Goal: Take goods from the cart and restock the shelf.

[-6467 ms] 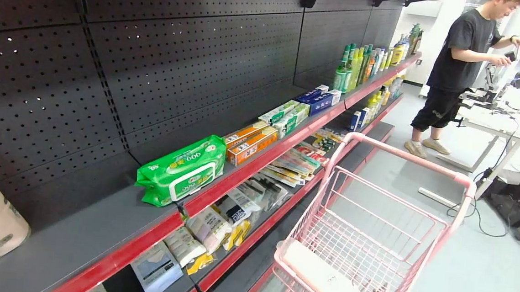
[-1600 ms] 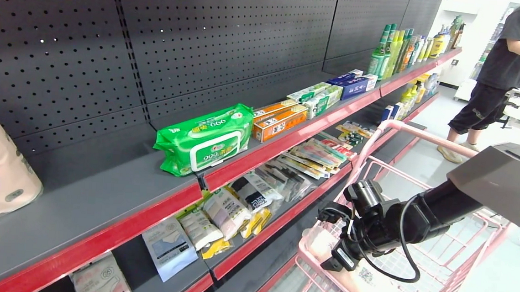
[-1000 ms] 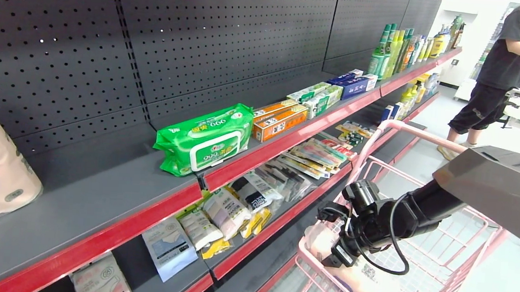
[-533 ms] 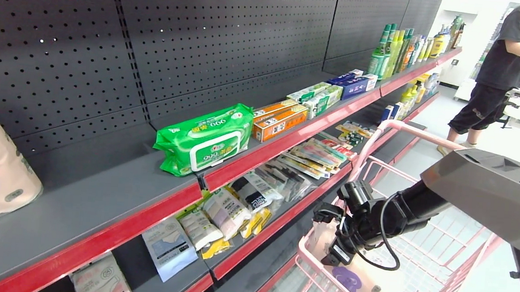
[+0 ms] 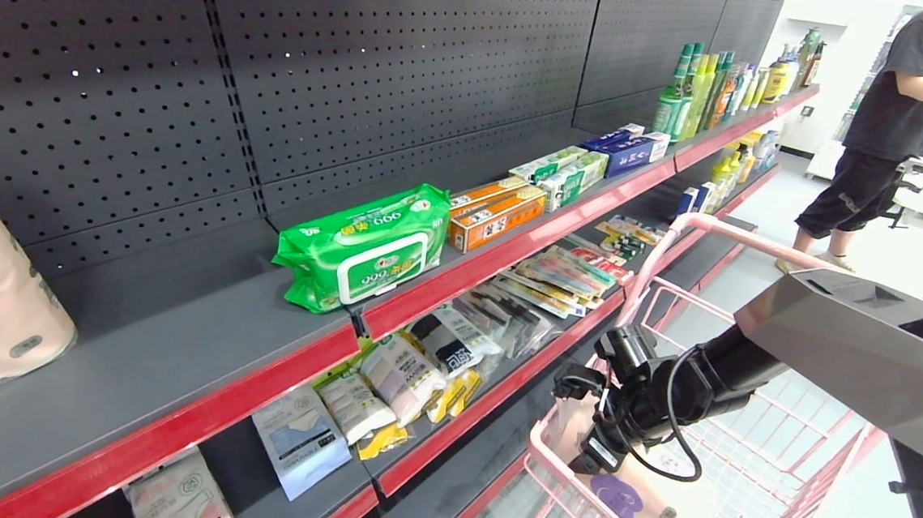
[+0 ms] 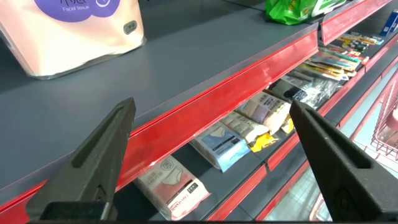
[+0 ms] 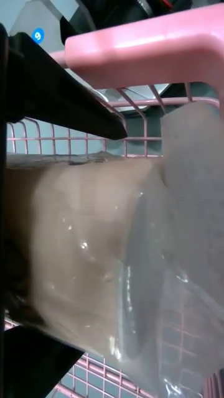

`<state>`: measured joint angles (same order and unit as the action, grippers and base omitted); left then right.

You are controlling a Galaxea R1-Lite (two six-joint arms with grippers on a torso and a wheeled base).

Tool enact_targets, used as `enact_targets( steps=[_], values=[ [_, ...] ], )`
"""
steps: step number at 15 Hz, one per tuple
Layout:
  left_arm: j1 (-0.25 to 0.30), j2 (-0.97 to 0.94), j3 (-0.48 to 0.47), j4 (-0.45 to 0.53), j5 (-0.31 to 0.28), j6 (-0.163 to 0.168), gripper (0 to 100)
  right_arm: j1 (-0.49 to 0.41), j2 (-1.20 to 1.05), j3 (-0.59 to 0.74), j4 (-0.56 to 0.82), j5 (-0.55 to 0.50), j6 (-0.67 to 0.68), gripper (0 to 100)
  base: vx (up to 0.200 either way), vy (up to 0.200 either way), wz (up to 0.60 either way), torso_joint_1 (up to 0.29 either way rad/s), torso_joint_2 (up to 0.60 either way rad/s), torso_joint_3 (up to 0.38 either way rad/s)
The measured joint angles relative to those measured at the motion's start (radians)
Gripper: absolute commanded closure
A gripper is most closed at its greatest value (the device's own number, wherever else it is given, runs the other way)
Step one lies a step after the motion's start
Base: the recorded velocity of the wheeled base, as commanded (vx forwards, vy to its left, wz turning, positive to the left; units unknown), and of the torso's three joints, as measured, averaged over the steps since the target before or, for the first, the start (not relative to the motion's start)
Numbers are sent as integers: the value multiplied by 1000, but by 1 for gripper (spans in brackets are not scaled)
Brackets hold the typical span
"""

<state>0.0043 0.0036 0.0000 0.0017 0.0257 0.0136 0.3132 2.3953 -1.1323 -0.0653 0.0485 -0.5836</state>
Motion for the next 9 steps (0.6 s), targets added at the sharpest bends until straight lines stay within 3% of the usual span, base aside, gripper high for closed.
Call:
enact_targets(
  steps=[2, 3, 9],
  values=[
    [0, 0, 0, 0, 0, 0, 0, -1, 7, -1, 0, 0, 2, 0, 0, 0, 0, 0, 0, 0],
    [0, 0, 0, 0, 0, 0, 0, -1, 11, -2, 0, 0, 4, 100, 0, 0, 0, 0, 0, 0],
    [0, 0, 0, 0, 0, 0, 0, -11, 20, 9, 2, -12, 12, 100, 0, 0, 0, 0, 0, 0]
  ],
)
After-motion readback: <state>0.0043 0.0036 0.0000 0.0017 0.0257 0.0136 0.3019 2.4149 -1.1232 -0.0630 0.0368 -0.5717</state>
